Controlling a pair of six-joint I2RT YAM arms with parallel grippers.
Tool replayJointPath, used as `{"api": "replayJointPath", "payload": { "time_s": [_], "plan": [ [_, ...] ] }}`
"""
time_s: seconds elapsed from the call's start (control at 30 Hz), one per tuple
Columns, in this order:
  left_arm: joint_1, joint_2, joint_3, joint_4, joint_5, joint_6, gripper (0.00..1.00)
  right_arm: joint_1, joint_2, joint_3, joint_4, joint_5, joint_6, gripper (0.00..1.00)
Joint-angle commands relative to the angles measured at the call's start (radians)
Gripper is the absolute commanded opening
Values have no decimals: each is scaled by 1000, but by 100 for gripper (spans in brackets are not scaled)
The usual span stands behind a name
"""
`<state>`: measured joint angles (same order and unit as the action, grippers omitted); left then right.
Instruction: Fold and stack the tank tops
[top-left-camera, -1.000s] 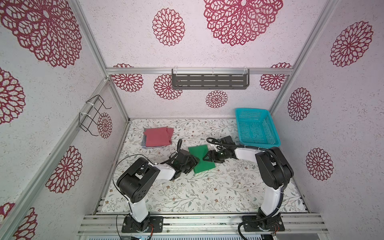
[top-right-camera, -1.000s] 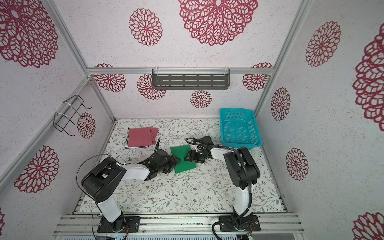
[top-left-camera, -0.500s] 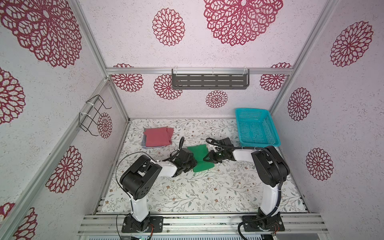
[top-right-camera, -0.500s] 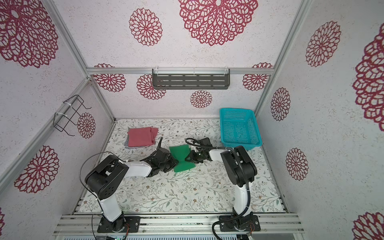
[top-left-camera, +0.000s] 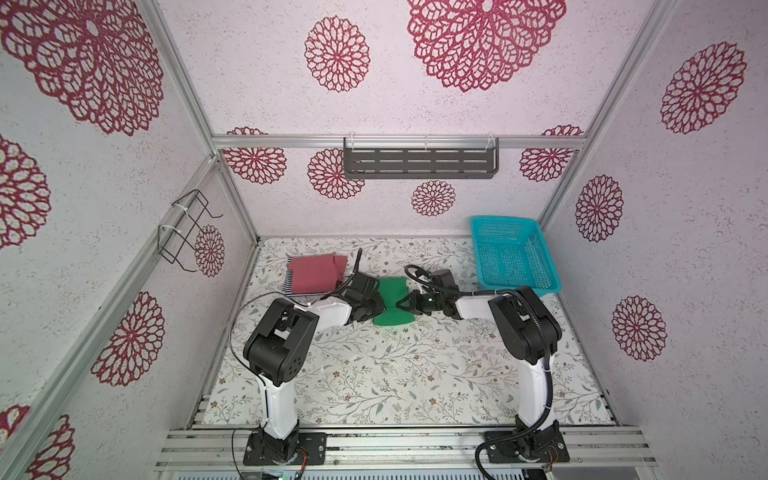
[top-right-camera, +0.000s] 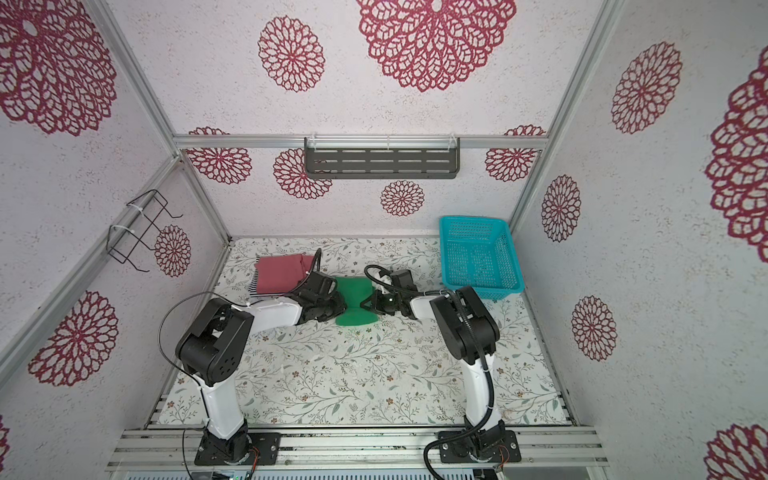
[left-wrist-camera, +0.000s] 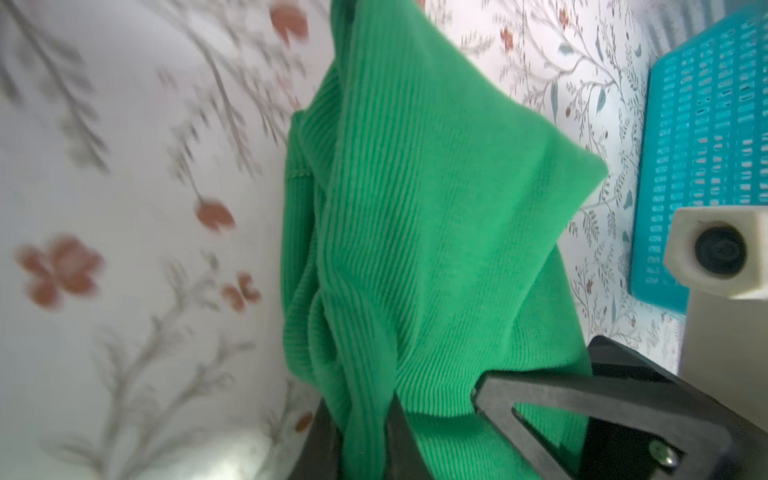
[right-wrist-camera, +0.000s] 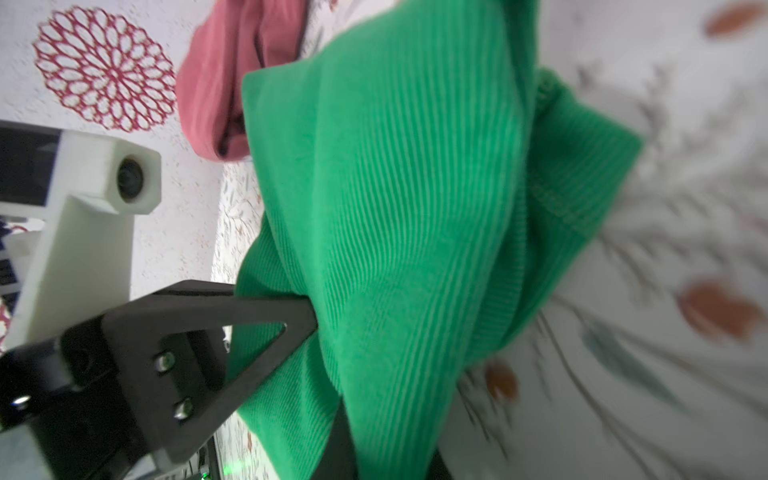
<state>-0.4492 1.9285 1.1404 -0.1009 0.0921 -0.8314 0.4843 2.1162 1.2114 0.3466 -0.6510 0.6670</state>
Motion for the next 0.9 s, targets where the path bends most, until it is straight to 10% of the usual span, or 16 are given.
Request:
{"api": "replayJointPath", "payload": {
  "time_s": [0.0,0.53,0.87],
  "plan": [
    [69,21,83,-134,1,166,0,15,24,88,120,-12,56,0],
    [294,-39,210,-264,101,363,0,127,378,629,369,4,313,0],
    [197,-79,-104,-75,183,167,0,117,90,159,257,16,160,0]
  ]
}}
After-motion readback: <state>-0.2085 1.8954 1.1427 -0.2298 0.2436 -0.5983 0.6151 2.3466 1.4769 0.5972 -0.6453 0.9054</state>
